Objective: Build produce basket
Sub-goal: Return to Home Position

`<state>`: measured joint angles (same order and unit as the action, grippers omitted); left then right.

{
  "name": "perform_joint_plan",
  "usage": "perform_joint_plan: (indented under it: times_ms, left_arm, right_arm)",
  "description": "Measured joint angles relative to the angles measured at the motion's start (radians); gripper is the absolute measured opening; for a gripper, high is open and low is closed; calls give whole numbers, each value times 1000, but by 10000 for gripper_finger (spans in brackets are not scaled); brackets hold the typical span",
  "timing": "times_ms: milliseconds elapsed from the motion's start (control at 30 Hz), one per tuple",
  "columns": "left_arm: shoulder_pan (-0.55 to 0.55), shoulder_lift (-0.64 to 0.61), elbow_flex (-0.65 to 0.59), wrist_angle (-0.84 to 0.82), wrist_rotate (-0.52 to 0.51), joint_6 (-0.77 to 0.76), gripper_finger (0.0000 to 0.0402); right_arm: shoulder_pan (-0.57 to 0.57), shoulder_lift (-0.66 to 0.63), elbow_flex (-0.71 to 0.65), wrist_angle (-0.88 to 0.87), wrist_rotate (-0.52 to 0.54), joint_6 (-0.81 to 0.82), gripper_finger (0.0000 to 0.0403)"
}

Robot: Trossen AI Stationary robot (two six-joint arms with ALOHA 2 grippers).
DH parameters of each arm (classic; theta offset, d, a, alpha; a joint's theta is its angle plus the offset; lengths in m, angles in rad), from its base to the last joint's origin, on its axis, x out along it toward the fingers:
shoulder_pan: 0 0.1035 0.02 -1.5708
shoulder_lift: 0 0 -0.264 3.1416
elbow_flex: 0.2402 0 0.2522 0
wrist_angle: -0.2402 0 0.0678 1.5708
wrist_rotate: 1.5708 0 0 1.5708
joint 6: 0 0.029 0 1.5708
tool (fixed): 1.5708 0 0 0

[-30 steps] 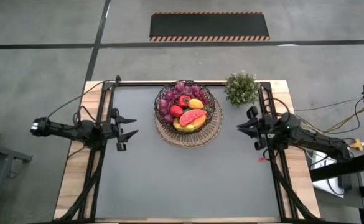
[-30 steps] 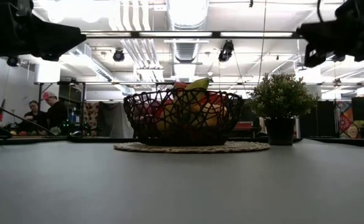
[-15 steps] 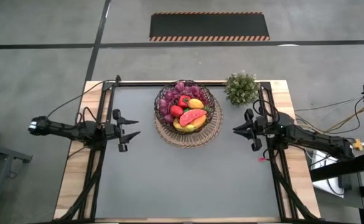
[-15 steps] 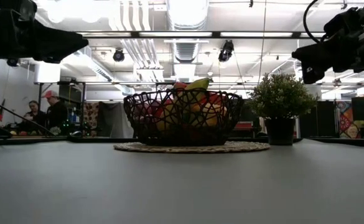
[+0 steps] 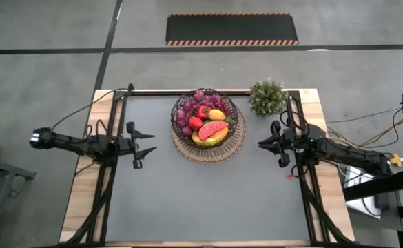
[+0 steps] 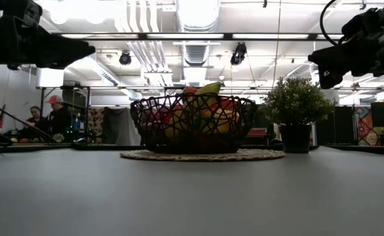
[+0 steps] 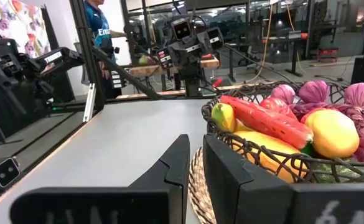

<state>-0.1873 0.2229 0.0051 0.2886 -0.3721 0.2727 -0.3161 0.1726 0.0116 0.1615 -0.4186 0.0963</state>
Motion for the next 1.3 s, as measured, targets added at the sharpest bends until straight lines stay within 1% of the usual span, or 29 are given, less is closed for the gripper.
perform_joint_plan:
  times_ms: [1067, 1300]
  left_arm:
    - [0, 72, 0, 1, 0, 0, 196]
    - [0, 70, 0, 1, 0, 0, 196]
  right_arm:
    - [0, 0, 0, 0, 0, 0, 34]
    - [0, 0, 0, 0, 0, 0, 34]
